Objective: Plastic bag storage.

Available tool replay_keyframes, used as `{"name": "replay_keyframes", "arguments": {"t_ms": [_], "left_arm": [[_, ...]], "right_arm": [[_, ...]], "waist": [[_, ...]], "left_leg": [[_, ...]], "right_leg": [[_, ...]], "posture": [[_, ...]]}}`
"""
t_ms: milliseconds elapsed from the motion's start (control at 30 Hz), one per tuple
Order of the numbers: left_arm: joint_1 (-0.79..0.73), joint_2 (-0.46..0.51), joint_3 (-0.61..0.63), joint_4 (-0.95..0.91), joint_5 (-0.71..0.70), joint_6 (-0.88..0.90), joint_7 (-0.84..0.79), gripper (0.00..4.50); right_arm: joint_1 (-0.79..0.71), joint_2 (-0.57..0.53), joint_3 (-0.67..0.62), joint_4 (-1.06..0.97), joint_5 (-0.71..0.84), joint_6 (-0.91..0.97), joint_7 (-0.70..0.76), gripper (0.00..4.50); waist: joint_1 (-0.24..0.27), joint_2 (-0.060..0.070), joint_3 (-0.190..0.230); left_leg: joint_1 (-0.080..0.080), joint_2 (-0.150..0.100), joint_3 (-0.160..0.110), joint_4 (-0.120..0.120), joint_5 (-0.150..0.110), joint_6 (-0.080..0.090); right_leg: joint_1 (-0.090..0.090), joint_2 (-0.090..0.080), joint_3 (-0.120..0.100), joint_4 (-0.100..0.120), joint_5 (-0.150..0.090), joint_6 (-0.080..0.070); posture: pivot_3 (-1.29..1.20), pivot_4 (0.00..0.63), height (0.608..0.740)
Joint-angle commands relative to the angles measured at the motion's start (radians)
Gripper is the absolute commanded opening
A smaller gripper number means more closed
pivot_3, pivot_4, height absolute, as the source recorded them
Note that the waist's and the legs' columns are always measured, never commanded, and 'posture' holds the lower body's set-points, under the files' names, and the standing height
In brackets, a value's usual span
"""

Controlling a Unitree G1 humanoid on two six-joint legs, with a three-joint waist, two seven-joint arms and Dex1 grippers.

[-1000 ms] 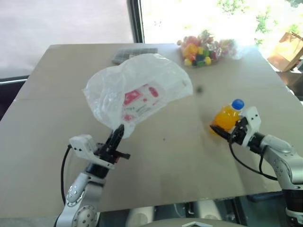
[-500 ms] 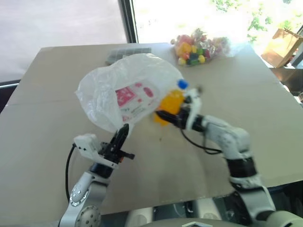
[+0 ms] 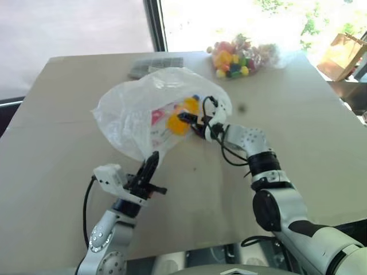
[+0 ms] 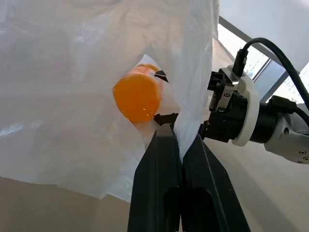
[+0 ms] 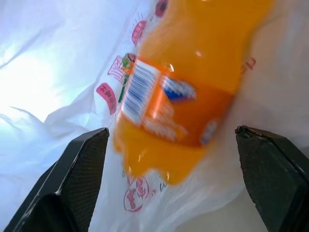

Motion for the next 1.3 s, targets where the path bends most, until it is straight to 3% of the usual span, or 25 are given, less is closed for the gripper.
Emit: {"name": "replay_keyframes", "arguments": {"t_ms": [33, 233, 333, 433, 533, 700, 933, 1100, 1167, 1200, 1300], "left_arm": [[0.014, -0.004, -0.012, -0.047, 0.013, -0.024, -0.006, 0.00], [0.016, -0.004, -0.013, -0.039, 0.012, -0.030, -0.010, 0.00], [0.020, 0.000, -0.019, -0.040, 0.009, -0.027, -0.014, 0.00], [0.029, 0.002, -0.021, -0.038, 0.007, -0.027, -0.018, 0.00], [0.036, 0.002, -0.018, -0.034, 0.007, -0.028, -0.021, 0.00], [0.021, 0.003, -0.022, -0.021, 0.007, -0.021, -0.023, 0.00], [-0.026, 0.009, -0.002, 0.005, 0.008, -0.020, -0.022, 0.00], [-0.021, 0.004, -0.002, 0.003, 0.016, -0.027, -0.021, 0.00], [-0.014, -0.001, -0.003, -0.001, 0.022, -0.030, -0.018, 0.00], [-0.013, -0.003, -0.003, -0.002, 0.023, -0.031, -0.017, 0.00], [-0.012, -0.005, -0.001, -0.002, 0.025, -0.034, -0.021, 0.00]], "right_arm": [[0.026, 0.043, 0.168, -0.215, -0.068, 0.025, 0.071, 4.32], [0.264, -0.214, 0.372, -0.691, -0.131, -0.050, 0.361, 4.32], [0.387, -0.374, 0.384, -0.886, -0.146, -0.140, 0.508, 4.32], [0.453, -0.451, 0.336, -0.932, -0.249, -0.301, 0.504, 4.32], [0.473, -0.470, 0.282, -0.925, -0.294, -0.378, 0.472, 4.32], [0.421, -0.478, 0.254, -0.722, -0.476, -0.498, 0.353, 4.32], [0.326, -0.327, 0.262, -0.502, -0.488, -0.513, 0.325, 4.32], [0.281, -0.279, 0.244, -0.418, -0.498, -0.517, 0.324, 4.32], [0.266, -0.262, 0.212, -0.395, -0.479, -0.504, 0.301, 3.75], [0.262, -0.260, 0.203, -0.392, -0.475, -0.498, 0.296, 3.69], [0.264, -0.263, 0.192, -0.397, -0.474, -0.496, 0.306, 2.17]], "waist": [[-0.007, 0.000, 0.000], [0.004, 0.000, 0.000], [0.011, 0.000, 0.000], [0.005, 0.000, 0.000], [0.003, 0.000, 0.000], [0.010, 0.000, 0.000], [0.007, 0.000, 0.000], [0.012, 0.000, 0.000], [0.012, 0.000, 0.000], [0.012, 0.000, 0.000], [0.011, 0.000, 0.000]], "left_leg": [[-0.001, 0.000, 0.000, 0.000, 0.000, 0.000], [-0.001, -0.001, -0.002, 0.000, 0.000, 0.000], [-0.002, -0.003, -0.001, 0.002, 0.000, 0.000], [-0.001, -0.001, 0.000, 0.002, 0.000, 0.000], [0.000, 0.001, 0.000, 0.002, 0.000, 0.000], [0.001, 0.001, 0.001, 0.002, 0.000, 0.000], [0.001, 0.001, 0.004, 0.002, 0.000, 0.000], [0.001, 0.001, 0.004, 0.002, 0.000, 0.000], [0.001, 0.001, 0.004, 0.002, 0.000, 0.000], [0.001, 0.001, 0.004, 0.002, 0.000, 0.000], [0.001, 0.001, 0.004, 0.002, 0.000, 0.000]], "right_leg": [[-0.001, 0.000, 0.000, 0.000, 0.000, 0.000], [0.000, -0.002, -0.001, -0.001, 0.000, 0.001], [0.001, -0.003, -0.001, -0.003, -0.002, -0.003], [0.001, -0.002, 0.000, -0.003, -0.002, -0.003], [0.000, 0.002, 0.001, -0.001, -0.003, -0.003], [0.000, 0.003, 0.002, -0.001, -0.003, -0.003], [0.000, 0.004, 0.005, -0.001, -0.002, -0.003], [0.000, 0.003, 0.005, -0.001, -0.002, -0.003], [0.000, 0.002, 0.005, -0.001, -0.002, -0.003], [0.000, 0.002, 0.006, -0.001, -0.002, -0.003], [0.000, 0.002, 0.005, -0.001, -0.002, -0.003]], "posture": [[0.00, 0.150, 0.740], [0.00, 0.150, 0.740], [0.00, 0.150, 0.740], [0.00, 0.150, 0.740], [0.00, 0.150, 0.740], [0.00, 0.150, 0.740], [0.00, 0.150, 0.740], [0.00, 0.150, 0.740], [0.00, 0.150, 0.740], [0.00, 0.150, 0.740], [0.00, 0.150, 0.740]]}}
